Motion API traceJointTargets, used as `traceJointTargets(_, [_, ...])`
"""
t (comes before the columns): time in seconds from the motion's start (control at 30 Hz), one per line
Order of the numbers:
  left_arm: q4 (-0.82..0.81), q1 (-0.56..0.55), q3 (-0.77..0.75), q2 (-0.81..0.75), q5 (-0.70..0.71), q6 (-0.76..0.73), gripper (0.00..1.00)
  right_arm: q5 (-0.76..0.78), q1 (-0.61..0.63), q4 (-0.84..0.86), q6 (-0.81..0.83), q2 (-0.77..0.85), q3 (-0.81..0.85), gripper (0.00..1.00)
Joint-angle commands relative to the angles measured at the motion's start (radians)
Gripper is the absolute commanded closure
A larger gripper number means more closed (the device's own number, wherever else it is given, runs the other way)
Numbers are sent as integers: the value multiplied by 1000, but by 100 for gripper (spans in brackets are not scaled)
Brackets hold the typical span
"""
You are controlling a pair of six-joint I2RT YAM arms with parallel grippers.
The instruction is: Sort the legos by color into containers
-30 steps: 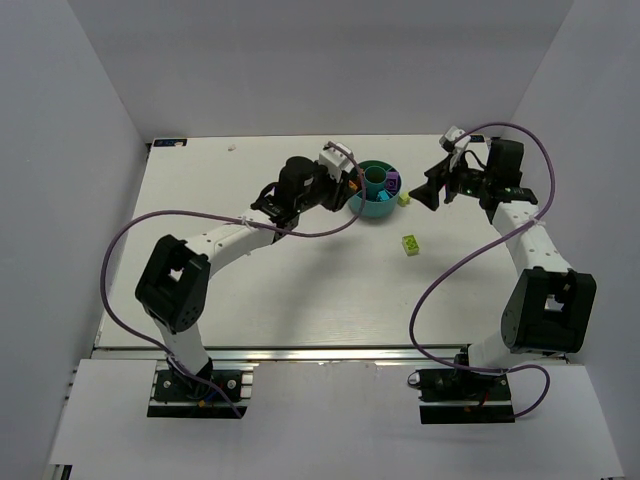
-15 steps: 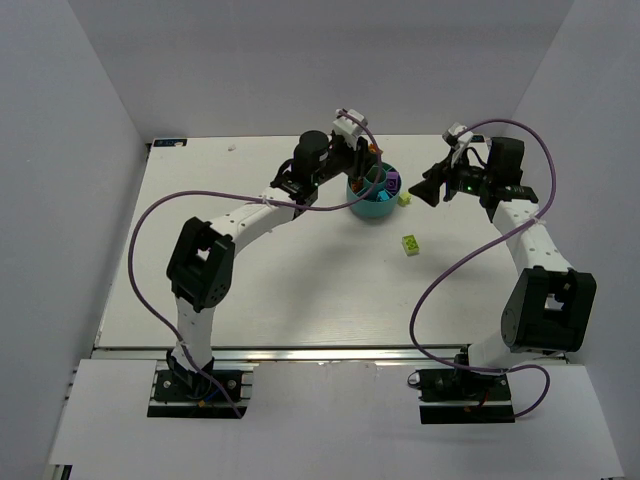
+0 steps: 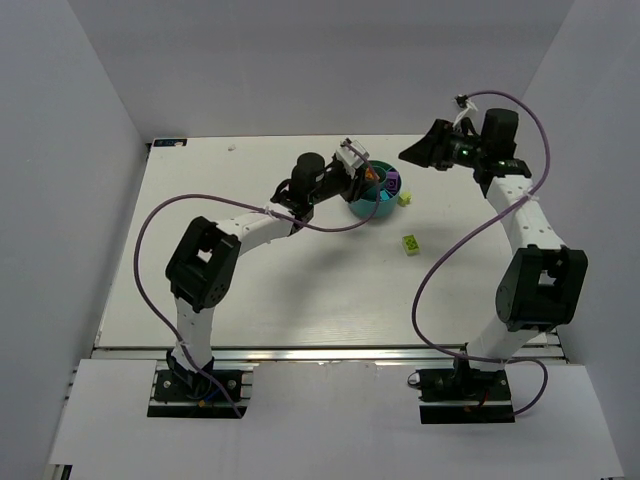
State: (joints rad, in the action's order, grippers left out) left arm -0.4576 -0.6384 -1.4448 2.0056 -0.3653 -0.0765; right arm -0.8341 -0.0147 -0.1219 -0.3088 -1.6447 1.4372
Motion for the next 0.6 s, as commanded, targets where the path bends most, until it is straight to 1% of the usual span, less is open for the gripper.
traceJointTargets(0.0, [-72,3,34,-113,-57,-46,94,56,86,-37,-183,-29,68,34])
traceJointTargets(0.13, [-90,0,80,-154,-63,-42,94,93,139,-51,-207,-53,89,33])
traceJointTargets(0.27, [-96,-1,93,-172,-70,-40,94,115,180,-62,-222,-72,72,33])
traceJointTargets(0.47, [-105,-7,104,-191,-83,-34,94,136,205,-64,-222,-99,77,35])
traceJointTargets(0.57, [-104,-9,107,-195,-86,-34,94,119,213,-61,-223,-112,89,45])
